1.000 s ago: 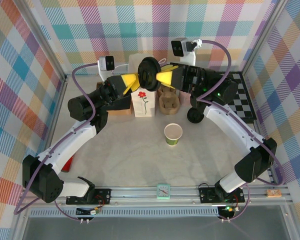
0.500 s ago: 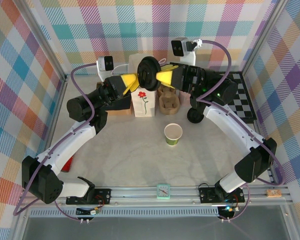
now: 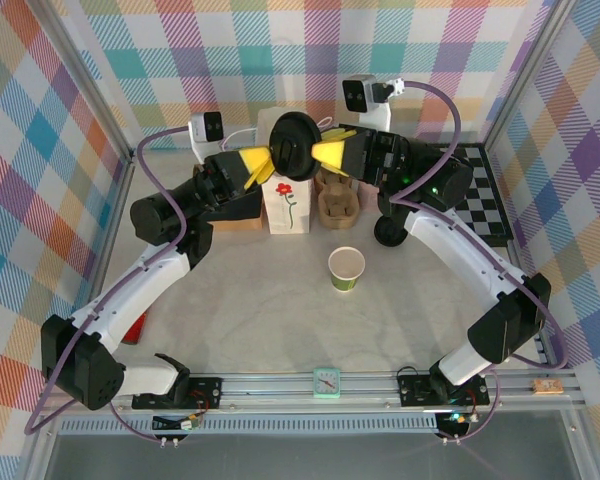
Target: Pack the takeout coffee
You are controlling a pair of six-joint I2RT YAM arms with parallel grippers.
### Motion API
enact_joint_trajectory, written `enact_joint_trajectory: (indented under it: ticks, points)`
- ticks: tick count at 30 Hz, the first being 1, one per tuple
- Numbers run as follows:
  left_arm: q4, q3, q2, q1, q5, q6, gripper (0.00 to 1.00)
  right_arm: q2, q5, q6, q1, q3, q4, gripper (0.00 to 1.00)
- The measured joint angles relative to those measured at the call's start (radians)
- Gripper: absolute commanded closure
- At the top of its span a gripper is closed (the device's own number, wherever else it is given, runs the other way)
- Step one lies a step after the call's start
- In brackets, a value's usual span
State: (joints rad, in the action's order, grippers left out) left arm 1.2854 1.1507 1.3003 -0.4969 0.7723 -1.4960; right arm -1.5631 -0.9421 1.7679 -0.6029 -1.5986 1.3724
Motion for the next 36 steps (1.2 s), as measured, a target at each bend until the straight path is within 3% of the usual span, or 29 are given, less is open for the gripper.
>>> enact_joint_trajectory:
  ticks: [9, 22, 36]
  points:
    - [-0.002, -0.003, -0.008, 0.001, -0.014, 0.001, 0.78, 0.021, 0.011, -0.059, 0.000, 0.031, -0.021, 0.85]
    - [-0.003, -0.015, -0.014, 0.001, -0.014, 0.001, 0.81, 0.106, 0.007, -0.219, 0.000, 0.097, -0.193, 0.84]
    - [0.000, -0.025, -0.028, 0.001, -0.026, 0.009, 0.88, 0.266, 0.023, -0.581, 0.000, 0.148, -0.683, 0.77]
